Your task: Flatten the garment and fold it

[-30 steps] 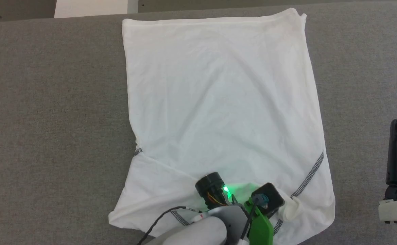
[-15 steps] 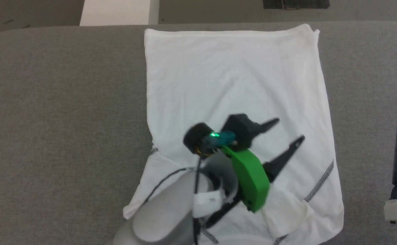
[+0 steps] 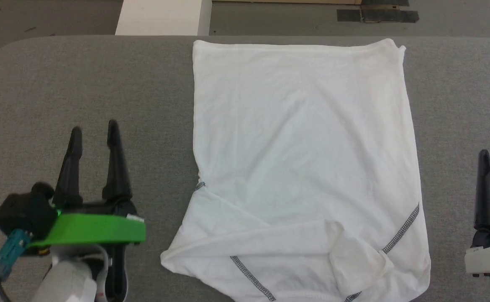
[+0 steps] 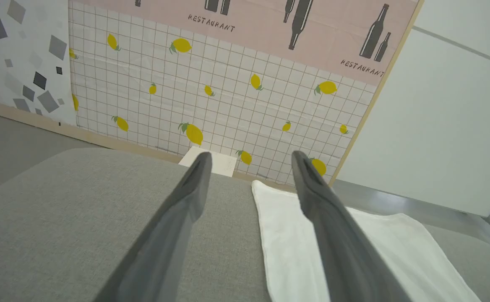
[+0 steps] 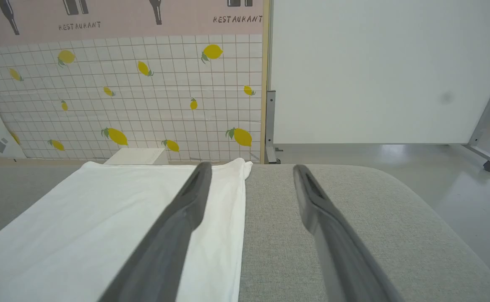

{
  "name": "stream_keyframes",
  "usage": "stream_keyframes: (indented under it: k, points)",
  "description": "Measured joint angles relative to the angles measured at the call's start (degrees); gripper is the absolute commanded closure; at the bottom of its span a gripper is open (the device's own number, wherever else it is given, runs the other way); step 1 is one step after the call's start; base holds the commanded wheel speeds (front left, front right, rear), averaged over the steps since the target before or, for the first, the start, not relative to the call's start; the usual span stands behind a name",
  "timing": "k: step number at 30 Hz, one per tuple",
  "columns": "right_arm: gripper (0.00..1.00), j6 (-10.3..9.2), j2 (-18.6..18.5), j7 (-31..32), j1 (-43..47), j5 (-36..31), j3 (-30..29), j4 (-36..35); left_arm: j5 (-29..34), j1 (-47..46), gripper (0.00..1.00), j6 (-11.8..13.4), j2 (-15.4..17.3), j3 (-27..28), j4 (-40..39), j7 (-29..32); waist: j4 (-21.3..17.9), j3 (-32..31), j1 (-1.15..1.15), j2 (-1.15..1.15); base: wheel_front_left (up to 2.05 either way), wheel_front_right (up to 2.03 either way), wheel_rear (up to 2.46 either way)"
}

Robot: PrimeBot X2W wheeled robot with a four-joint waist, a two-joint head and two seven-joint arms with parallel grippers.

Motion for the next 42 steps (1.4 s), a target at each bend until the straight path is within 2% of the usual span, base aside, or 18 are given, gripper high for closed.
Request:
stream_keyframes:
  k: [4, 7, 12, 17, 20, 25, 31, 35, 42]
  points:
    - [0.00, 0.00, 0.0, -0.5, 0.2, 0.5, 0.9, 1.1, 1.4, 7.4, 0.00, -0.2, 0.1, 3.1, -1.4, -1.4, 0.3, 0.1, 0.00, 0.00, 0.00, 0.00, 0.00]
    - [0.00, 0.00, 0.0, -1.0, 0.9, 1.3, 1.3, 2.1, 4.4, 11.3, 0.00, -2.0, -0.2, 4.6, -1.2, -1.5, 0.4, 0.3, 0.00, 0.00, 0.00, 0.00, 0.00]
    - [0.00, 0.00, 0.0, -2.0, 1.1, 1.6, 1.5, 4.0, 9.6, 14.5, 0.00, -5.7, -3.6, 8.2, -0.9, -1.7, 0.7, 0.7, 0.00, 0.00, 0.00, 0.00, 0.00]
    - [0.00, 0.00, 0.0, -2.0, 0.4, 1.5, 1.4, 4.6, 11.4, 14.5, 0.00, -9.3, -7.2, 9.7, -0.9, -1.7, 1.0, 2.0, 0.00, 0.00, 0.00, 0.00, 0.00]
    - [0.00, 0.00, 0.0, -0.2, -3.2, 1.5, 1.3, 3.9, 12.4, 14.0, 0.00, -11.3, -8.6, 10.8, -0.9, -1.7, 1.0, 3.3, 0.00, 0.00, 0.00, 0.00, 0.00]
    - [0.00, 0.00, -0.1, 6.6, -14.3, 1.0, 0.8, 1.8, 13.6, 12.4, 0.00, -13.7, -10.4, 12.6, -1.6, -1.7, 0.6, 6.3, 0.00, 0.00, 0.00, 0.00, 0.00]
    - [0.00, 0.00, -4.6, 18.4, -31.2, 1.4, 0.5, 1.9, 14.3, 10.2, 0.00, -15.8, -11.5, 14.5, -3.1, -1.7, 0.0, 10.7, 0.00, 0.00, 0.00, 0.00, 0.00]
    - [0.00, 0.00, -8.1, 26.5, -42.8, 2.3, -0.6, 5.1, 14.8, 8.4, 0.00, -17.3, -11.9, 15.2, -3.9, -1.8, -0.1, 14.3, 0.00, 0.00, 0.00, 0.00, 0.00]
    - [0.00, 0.00, -11.3, 39.0, -56.9, 0.5, -4.4, 13.7, 16.4, 5.4, 0.00, -19.5, -13.2, 15.9, -5.0, -1.8, 0.5, 20.7, 0.01, 0.00, 0.00, 0.00, 0.00]
